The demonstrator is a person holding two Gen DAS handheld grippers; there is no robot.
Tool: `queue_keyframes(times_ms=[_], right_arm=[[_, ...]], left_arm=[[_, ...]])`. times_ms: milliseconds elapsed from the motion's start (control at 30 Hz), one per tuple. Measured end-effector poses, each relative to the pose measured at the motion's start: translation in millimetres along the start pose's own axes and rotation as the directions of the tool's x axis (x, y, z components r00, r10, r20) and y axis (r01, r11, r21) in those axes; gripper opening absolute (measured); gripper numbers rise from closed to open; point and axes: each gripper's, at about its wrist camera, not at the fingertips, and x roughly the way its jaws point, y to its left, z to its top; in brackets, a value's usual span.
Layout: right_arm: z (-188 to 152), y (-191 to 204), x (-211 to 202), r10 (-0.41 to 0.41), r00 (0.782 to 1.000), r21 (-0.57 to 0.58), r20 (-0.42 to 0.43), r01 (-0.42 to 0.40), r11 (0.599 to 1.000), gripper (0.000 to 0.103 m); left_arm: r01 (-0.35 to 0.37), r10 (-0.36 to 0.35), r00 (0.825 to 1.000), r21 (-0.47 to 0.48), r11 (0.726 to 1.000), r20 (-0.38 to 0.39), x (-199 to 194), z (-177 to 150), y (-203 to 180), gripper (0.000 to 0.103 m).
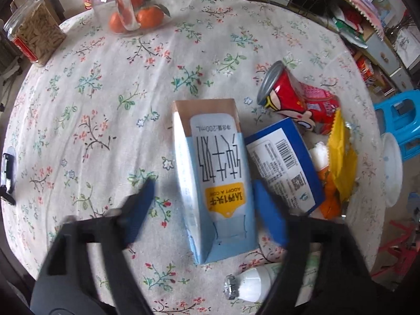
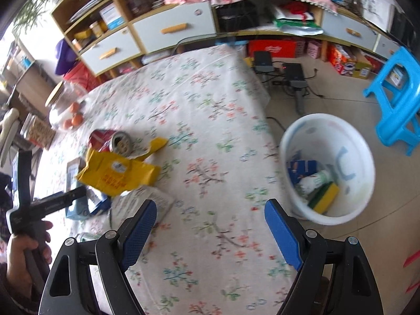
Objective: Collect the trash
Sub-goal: 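Grasp the milk carton with the left gripper, then grasp the white snack packet with the right gripper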
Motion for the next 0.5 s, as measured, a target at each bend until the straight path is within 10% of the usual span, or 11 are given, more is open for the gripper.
queue_keyframes(times_ms=[500], right_arm=[[-7.9,65.6,41.4,0.113,0.987,-0.048,-0.118,-0.119,0.992,0.086]], left_arm=[[0.033,-0.040,0.992,0.053,0.998,0.123,-49.4,-16.6,16.0,0.058]])
